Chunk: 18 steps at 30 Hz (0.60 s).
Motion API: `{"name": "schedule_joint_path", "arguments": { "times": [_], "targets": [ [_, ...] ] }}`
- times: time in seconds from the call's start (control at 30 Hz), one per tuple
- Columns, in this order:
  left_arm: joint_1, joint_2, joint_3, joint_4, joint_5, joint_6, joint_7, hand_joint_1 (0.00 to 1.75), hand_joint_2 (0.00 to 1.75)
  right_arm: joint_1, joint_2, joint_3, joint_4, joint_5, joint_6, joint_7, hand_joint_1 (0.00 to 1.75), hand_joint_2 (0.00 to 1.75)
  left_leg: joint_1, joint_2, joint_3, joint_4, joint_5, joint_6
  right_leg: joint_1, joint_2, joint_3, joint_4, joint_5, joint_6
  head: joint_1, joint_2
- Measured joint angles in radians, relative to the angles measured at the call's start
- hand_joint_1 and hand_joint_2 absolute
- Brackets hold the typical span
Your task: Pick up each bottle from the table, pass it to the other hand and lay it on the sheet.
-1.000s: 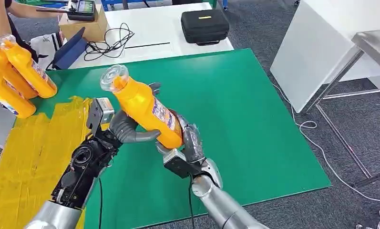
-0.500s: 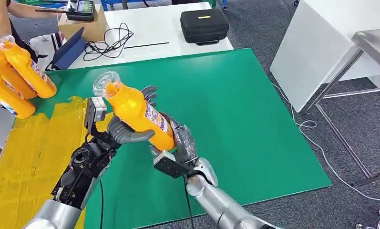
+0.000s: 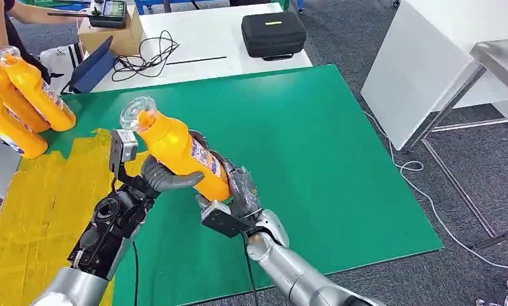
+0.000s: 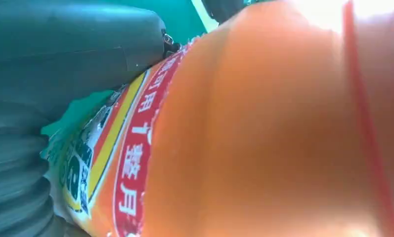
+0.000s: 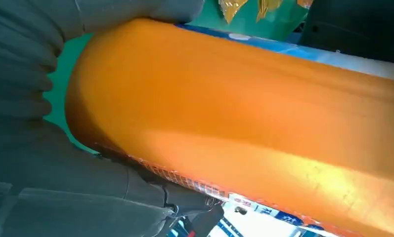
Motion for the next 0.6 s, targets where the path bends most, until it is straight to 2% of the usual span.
{"name": "schedule_joint_path", "arguments": {
  "times": [0.07, 0.1, 0.13, 0.33, 0.6],
  "targets": [
    [0.0, 0.0, 0.0, 0.0, 0.0, 0.002, 0.0, 1.75, 1.75, -0.003, 0.0, 0.004, 0.006, -0.005, -0.002, -0.001, 1.75, 1.75, 0.0, 0.0, 0.0, 0.0, 0.0, 0.0, 0.0, 0.0, 0.0, 0.0, 0.0, 0.0, 0.0, 0.0],
    [0.0, 0.0, 0.0, 0.0, 0.001, 0.004, 0.0, 1.75, 1.75, -0.005, 0.0, 0.007, 0.01, -0.007, -0.003, -0.001, 1.62, 1.75, 0.0, 0.0, 0.0, 0.0, 0.0, 0.0, 0.0, 0.0, 0.0, 0.0, 0.0, 0.0, 0.0, 0.0],
    [0.0, 0.0, 0.0, 0.0, 0.002, 0.008, 0.0, 1.75, 1.75, -0.008, 0.0, 0.01, 0.012, -0.01, -0.004, -0.001, 0.0, 1.75, 0.0, 0.0, 0.0, 0.0, 0.0, 0.0, 0.0, 0.0, 0.0, 0.0, 0.0, 0.0, 0.0, 0.0],
    [-0.002, 0.001, 0.005, -0.012, 0.013, 0.051, -0.005, 1.75, 1.75, 0.01, -0.005, 0.014, -0.013, -0.042, -0.008, -0.014, 0.0, 1.75, 0.0, 0.0, 0.0, 0.0, 0.0, 0.0, 0.0, 0.0, 0.0, 0.0, 0.0, 0.0, 0.0, 0.0],
    [-0.002, 0.029, 0.087, -0.101, -0.068, 0.15, -0.031, 1.75, 1.75, 0.133, -0.088, -0.06, -0.355, -0.119, 0.039, -0.025, 0.0, 1.75, 0.0, -0.001, -0.001, 0.0, 0.0, 0.0, 0.0, 0.0, 0.0, 0.0, 0.0, 0.0, 0.0, 0.0]
  ]
}}
